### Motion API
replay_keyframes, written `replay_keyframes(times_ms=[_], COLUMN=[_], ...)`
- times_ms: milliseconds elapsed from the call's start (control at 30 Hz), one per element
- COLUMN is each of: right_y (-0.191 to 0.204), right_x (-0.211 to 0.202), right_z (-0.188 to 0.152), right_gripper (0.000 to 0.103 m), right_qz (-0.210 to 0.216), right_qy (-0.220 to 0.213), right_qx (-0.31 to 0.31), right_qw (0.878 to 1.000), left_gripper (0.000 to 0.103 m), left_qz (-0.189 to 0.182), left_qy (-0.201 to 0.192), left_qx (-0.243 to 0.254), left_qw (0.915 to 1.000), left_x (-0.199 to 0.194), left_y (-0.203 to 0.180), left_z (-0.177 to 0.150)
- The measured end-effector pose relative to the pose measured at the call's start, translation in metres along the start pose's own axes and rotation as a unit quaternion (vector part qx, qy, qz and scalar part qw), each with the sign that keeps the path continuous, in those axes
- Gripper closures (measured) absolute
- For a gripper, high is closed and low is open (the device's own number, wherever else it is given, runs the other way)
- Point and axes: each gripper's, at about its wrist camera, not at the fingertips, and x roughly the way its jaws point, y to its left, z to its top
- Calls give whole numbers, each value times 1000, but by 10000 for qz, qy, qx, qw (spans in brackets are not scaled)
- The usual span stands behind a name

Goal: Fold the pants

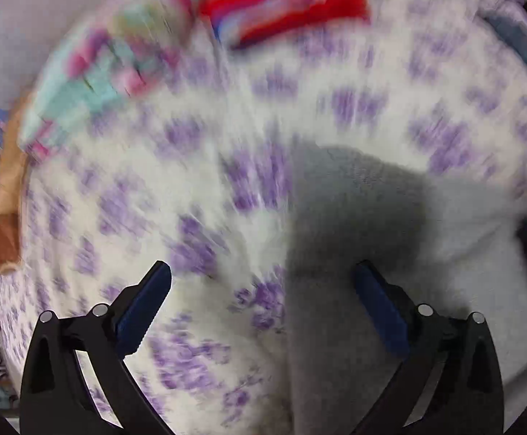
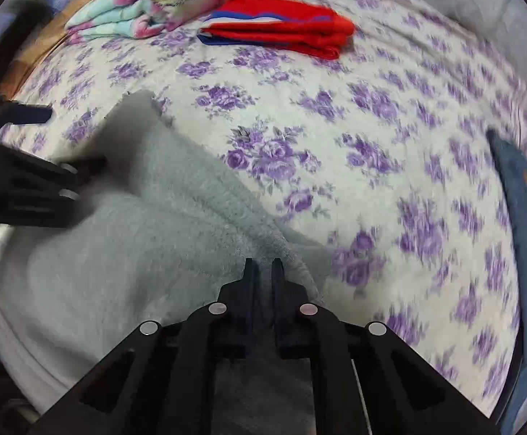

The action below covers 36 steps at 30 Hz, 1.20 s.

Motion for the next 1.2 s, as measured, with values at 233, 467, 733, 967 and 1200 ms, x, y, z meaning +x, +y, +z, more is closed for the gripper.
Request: replay_keyframes(times_ms=[233, 467, 733, 967, 1200], right_y=[0, 47, -11, -9, -24], right_x=[-77, -44, -82, -28, -70], right_z=[-27, -76, -44, -58, -44], right_gripper=[48, 36, 25, 20, 20], right_qz=[1310, 693, 1697, 1034, 1287], right_qy=[-354, 71, -189, 809, 117], right_qx=[498, -579, 606, 831, 1123], right_qw=[9895, 9959, 9834, 9879, 9852], left_gripper=[5, 4, 5, 4, 5], left_qz=[-483, -1121, -1094, -894, -750], left_qy=[-349, 306, -370, 184, -118], left_qx=[-573, -989, -964, -904, -728], left_qw=[9966, 9883, 9886, 9917, 9945], left_x=[-51, -24, -70, -34, -57], left_y=[32, 23, 30, 7, 9], left_z=[-37, -104, -94, -99, -92])
